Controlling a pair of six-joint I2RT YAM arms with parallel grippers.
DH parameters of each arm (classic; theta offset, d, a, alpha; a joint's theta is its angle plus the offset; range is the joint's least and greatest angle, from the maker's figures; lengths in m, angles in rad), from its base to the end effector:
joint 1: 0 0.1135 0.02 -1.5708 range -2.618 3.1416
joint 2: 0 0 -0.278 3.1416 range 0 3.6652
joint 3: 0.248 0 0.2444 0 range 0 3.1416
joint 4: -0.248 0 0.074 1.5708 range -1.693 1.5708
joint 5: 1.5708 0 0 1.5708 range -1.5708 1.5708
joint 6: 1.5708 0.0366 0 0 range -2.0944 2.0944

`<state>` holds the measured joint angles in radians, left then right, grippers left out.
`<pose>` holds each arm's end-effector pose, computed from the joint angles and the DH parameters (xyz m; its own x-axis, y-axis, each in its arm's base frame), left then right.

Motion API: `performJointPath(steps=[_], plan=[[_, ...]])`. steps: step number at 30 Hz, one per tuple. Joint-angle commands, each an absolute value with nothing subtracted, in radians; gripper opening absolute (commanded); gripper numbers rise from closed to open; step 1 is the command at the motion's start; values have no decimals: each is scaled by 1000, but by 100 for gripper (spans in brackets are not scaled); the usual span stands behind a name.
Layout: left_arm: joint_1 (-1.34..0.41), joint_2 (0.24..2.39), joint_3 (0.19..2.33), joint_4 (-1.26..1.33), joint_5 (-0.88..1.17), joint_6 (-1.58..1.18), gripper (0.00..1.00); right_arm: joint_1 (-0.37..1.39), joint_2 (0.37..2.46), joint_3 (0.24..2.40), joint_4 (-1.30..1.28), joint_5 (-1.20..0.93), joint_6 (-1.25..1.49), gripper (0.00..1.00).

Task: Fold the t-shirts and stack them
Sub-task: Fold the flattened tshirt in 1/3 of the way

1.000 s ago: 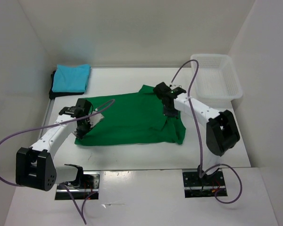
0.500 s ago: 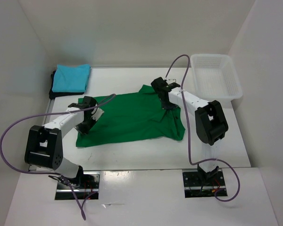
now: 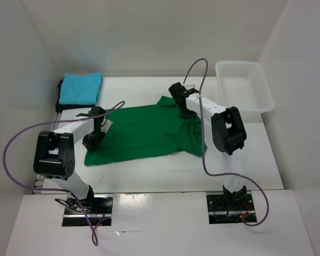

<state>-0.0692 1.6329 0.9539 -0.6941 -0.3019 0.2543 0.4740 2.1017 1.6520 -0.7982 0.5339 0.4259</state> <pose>0.2808 -0.0086 0.1820 -0.9448 0.3063 -0.1168 0.2536 0.9087 0.3316 0.3944 0.1814 0.2042 -0.8714 -0.0473 -0.4884 0.1216 0.9435 -0.3084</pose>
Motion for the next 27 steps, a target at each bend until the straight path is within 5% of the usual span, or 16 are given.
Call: performJointPath(steps=[1, 4, 7, 10, 15, 24, 27], plan=[[-35, 1661, 1012, -686, -296, 250, 36, 396, 2082, 1750, -840, 545, 448, 53], [-11, 1643, 1037, -686, -296, 262, 57, 373, 1918, 1639, -870, 479, 543, 69], [17, 1608, 1057, -718, -296, 281, 78, 373, 1714, 1404, -870, 347, 676, 73], [17, 1565, 1039, -765, -243, 307, 89, 342, 1553, 1090, -835, 186, 822, 71], [17, 1554, 947, -778, -206, 337, 91, 270, 1443, 872, -737, 40, 930, 48], [-57, 1666, 885, -689, -233, 347, 92, 252, 1587, 859, -631, 5, 951, 45], [-57, 1739, 885, -664, -245, 347, 80, 203, 1609, 850, -621, -6, 931, 6]])
